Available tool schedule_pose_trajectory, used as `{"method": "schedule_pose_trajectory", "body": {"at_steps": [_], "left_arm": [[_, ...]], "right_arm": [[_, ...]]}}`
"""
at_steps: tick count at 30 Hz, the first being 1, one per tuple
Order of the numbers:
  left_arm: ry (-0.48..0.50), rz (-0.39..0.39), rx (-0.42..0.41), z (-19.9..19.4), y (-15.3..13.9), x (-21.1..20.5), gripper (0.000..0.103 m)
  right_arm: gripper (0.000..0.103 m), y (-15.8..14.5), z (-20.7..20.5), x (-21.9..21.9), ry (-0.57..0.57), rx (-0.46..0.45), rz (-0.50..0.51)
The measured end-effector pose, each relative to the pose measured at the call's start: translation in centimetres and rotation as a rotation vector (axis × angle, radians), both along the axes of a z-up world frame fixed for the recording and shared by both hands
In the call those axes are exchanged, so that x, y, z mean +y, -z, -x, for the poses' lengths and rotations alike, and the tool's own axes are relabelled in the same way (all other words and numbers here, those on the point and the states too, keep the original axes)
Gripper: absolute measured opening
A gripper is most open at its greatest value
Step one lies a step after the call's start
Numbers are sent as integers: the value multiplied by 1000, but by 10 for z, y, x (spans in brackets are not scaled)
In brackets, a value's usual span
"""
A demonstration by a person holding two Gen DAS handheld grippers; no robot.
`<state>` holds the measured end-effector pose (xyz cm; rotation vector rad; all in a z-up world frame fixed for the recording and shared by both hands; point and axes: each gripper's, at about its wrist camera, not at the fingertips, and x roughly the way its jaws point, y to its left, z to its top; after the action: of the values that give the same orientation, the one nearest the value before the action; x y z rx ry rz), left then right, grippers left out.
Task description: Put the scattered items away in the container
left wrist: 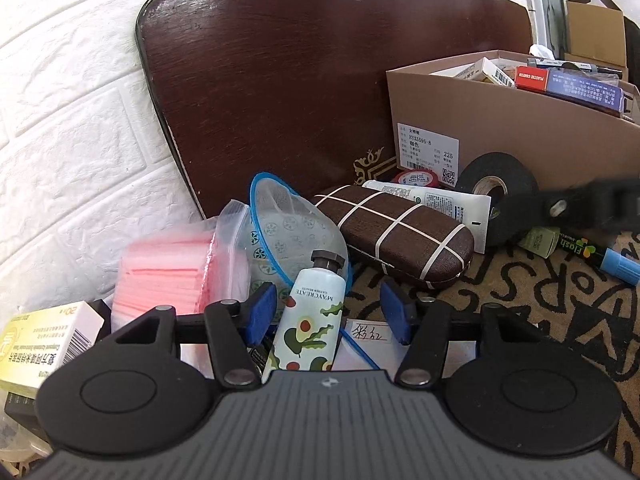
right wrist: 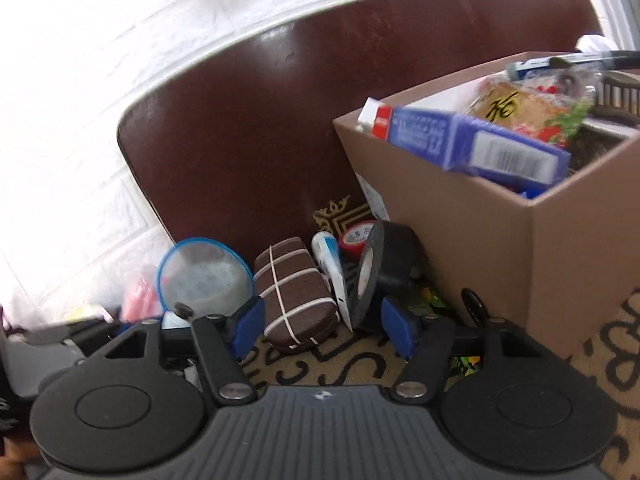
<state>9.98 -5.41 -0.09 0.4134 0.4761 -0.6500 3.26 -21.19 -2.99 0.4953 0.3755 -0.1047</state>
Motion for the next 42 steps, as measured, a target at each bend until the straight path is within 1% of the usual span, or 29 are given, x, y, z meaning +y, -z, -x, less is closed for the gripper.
{"method": "schedule_pose_trajectory", "body": {"at_steps": [5,6,7,8,10,12,14,17,20,21,22,23,27,29,31,32,33,34,36,38,41,42], "left_arm": [[10,2,5,-1,0,0,58],[11,0,3,0,0,0,58],[13,-3,2,0,0,-1,58],[15,-5,1,0,0,-1,58],[17,-8,-3,1,0,-2,58],[17,-3,0,2,0,0,58],[19,1,13,0,-1,0,58],[25,0,19,-1,-1,-1,58],[31,-7,21,-2,-1,-2,58],[32,-5,22,-2,0,-1,58],[34,-3,22,-2,0,-1,58],[36,0,24,-2,0,0,58],[37,5,29,-4,1,0,59],[37,12,35,-5,1,2,60],[38,14,42,-7,1,1,60],[39,7,40,-7,1,0,60],[38,0,41,-8,2,-1,57],[36,-7,43,-9,2,-3,46],[-8,-48,10,-9,2,-7,32],[-21,-39,13,-10,1,-6,31],[-39,-14,-8,-7,0,2,29],[-48,7,-8,-5,-2,5,29]], "right_arm": [[63,-2,3,3,33,2,4],[66,-2,7,4,76,-4,9],[76,-2,10,7,127,-10,16],[82,-2,10,8,158,-15,21],[84,1,4,9,202,-1,29],[91,3,-1,14,229,-4,37],[91,5,-11,19,216,8,34],[95,5,-19,25,269,18,43],[95,6,-23,28,307,32,55],[94,8,-21,28,302,32,53],[88,10,-20,29,293,34,53],[79,13,-20,29,279,43,46],[75,18,-18,29,277,41,55],[59,17,-21,22,272,34,31],[53,16,-27,18,251,34,16],[48,14,-30,16,234,29,20],[41,13,-35,15,216,32,43],[21,12,-37,14,198,35,56],[19,8,-39,10,154,36,59],[18,6,-36,11,121,34,89],[18,6,-26,7,88,24,93],[18,5,-23,6,84,19,96]]}}
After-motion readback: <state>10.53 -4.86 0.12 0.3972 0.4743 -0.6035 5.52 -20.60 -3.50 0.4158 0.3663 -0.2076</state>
